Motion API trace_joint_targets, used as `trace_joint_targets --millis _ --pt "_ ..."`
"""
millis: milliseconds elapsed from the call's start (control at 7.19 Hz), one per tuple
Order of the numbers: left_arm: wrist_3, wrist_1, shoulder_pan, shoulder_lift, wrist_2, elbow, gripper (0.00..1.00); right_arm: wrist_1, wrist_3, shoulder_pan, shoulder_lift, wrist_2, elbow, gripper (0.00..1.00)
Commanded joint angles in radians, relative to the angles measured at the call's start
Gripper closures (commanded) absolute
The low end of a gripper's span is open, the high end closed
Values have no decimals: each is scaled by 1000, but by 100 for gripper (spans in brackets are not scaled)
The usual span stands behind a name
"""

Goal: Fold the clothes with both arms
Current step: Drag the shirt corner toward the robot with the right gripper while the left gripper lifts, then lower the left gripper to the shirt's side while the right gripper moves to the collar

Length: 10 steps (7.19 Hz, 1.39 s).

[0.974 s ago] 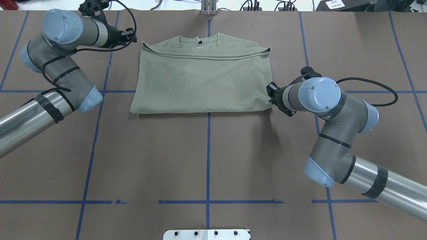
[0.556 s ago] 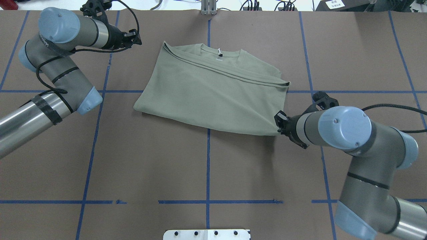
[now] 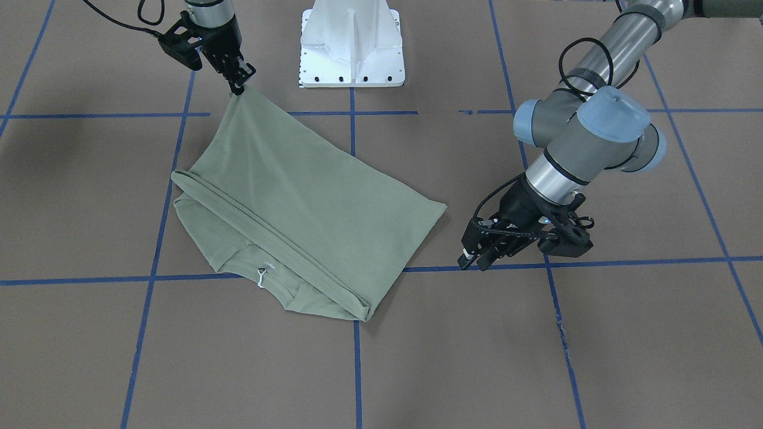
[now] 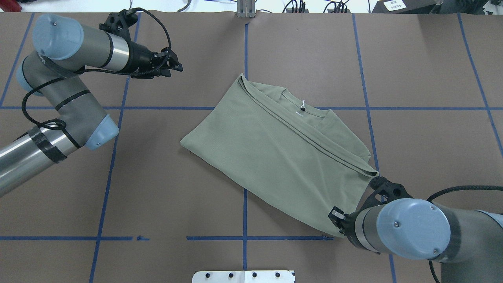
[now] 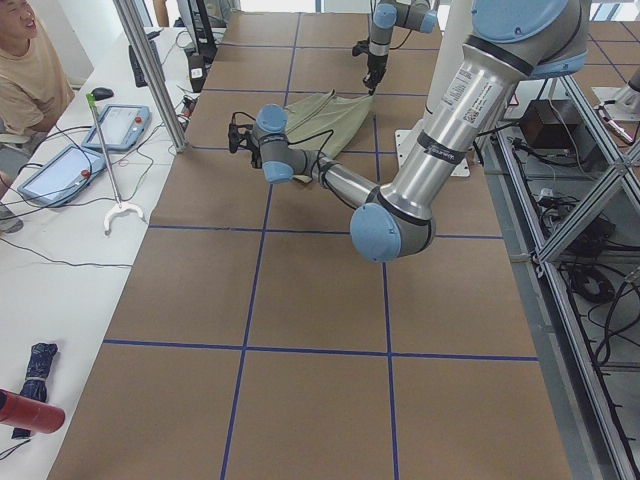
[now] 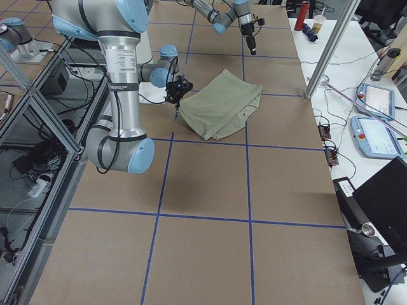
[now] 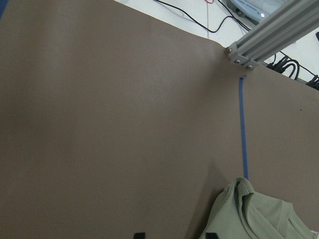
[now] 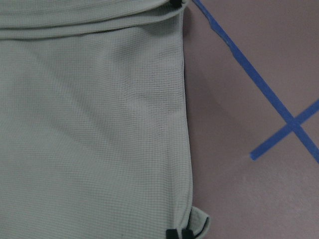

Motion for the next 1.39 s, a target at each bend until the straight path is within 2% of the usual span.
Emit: trace_joint_targets --millis 0,139,278,417,696,974,1113,1252 --pt "-107 12 36 1 -22 -51 45 -12 28 -34 -10 33 21 1" --pt "-176 15 70 47 -27 -103 42 -13 27 -13 -8 36 48 0" --pt "-207 18 94 100 -23 -158 38 -12 25 55 -4 36 67 0" --pt "-227 32 152 143 8 -173 37 -12 18 132 24 36 63 0" --pt "-305 115 222 151 92 -176 37 -6 -45 346 132 40 26 0" --pt "-312 147 257 159 131 -173 37 2 -164 428 220 26 -108 0" --pt "-312 184 265 152 140 -176 37 4 -195 432 248 23 -165 0" --pt "-312 186 276 150 142 -173 38 2 -194 438 249 28 -163 0"
